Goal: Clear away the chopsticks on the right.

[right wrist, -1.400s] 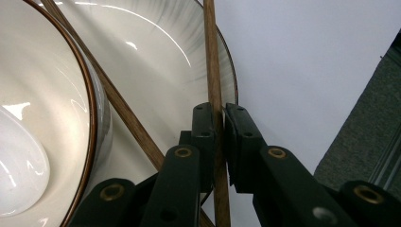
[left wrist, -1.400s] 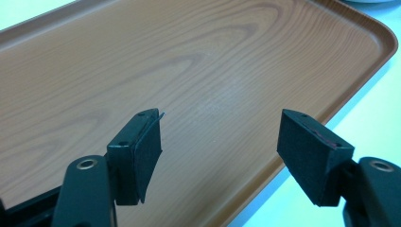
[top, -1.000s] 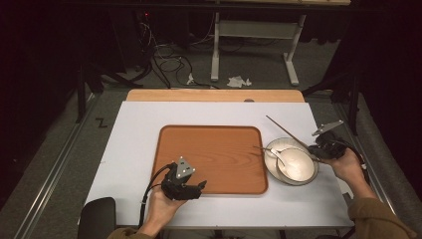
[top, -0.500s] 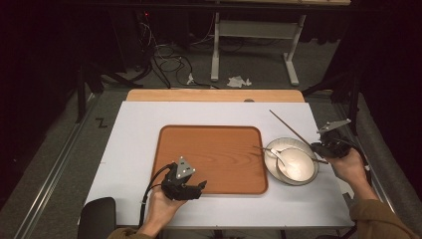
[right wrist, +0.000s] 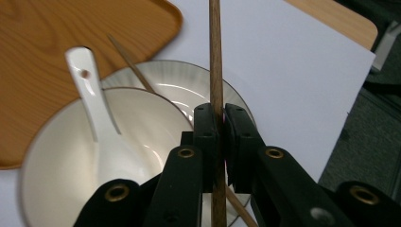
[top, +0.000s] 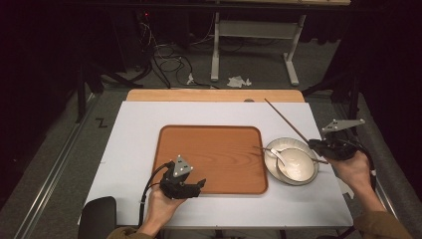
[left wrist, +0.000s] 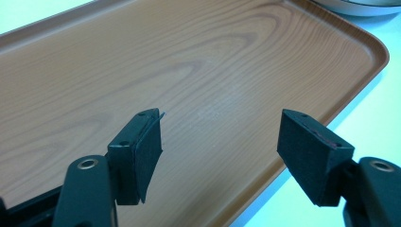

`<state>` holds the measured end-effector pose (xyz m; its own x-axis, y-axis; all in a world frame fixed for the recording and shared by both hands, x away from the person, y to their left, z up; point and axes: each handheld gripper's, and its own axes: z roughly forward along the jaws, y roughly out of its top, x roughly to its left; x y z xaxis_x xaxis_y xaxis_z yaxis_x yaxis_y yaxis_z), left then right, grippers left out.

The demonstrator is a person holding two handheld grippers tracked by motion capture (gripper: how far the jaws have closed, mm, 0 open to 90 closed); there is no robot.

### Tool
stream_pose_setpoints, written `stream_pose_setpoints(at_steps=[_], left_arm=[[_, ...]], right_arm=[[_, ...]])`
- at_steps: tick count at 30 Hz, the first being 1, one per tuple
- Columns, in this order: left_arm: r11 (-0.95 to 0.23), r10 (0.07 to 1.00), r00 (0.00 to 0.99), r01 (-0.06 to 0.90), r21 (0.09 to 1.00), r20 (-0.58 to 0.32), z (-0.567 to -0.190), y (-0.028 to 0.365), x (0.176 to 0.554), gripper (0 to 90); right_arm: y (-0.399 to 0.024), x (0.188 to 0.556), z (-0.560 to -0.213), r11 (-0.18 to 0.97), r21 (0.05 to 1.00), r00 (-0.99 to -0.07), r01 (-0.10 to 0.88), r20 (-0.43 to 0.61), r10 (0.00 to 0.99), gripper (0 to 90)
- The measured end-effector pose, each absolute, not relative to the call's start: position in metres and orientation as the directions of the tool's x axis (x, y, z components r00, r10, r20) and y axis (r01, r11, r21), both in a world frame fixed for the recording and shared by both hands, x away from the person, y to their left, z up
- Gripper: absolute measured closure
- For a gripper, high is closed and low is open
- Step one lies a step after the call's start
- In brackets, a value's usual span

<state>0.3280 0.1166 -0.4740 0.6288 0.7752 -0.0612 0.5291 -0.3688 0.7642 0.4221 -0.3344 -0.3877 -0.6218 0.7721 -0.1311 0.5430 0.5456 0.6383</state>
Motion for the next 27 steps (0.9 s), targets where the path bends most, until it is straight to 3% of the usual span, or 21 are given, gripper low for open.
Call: stream_pose_setpoints(at_steps=[16,27], left_arm=[[-0.36,0.774,0.63,0.517,0.777,-0.06,-0.469,0.121,0.328,31.0],[-0.357,0.779,0.625,0.517,0.778,-0.058,-0.468,0.124,0.327,31.0]], right_arm=[[-0.265,0.375,-0.37,0.562,0.68,-0.711,0.471,-0.085,0.698,85.4],[-0.203,0.359,-0.406,0.623,0.622,-0.766,0.474,-0.058,0.64,85.3]])
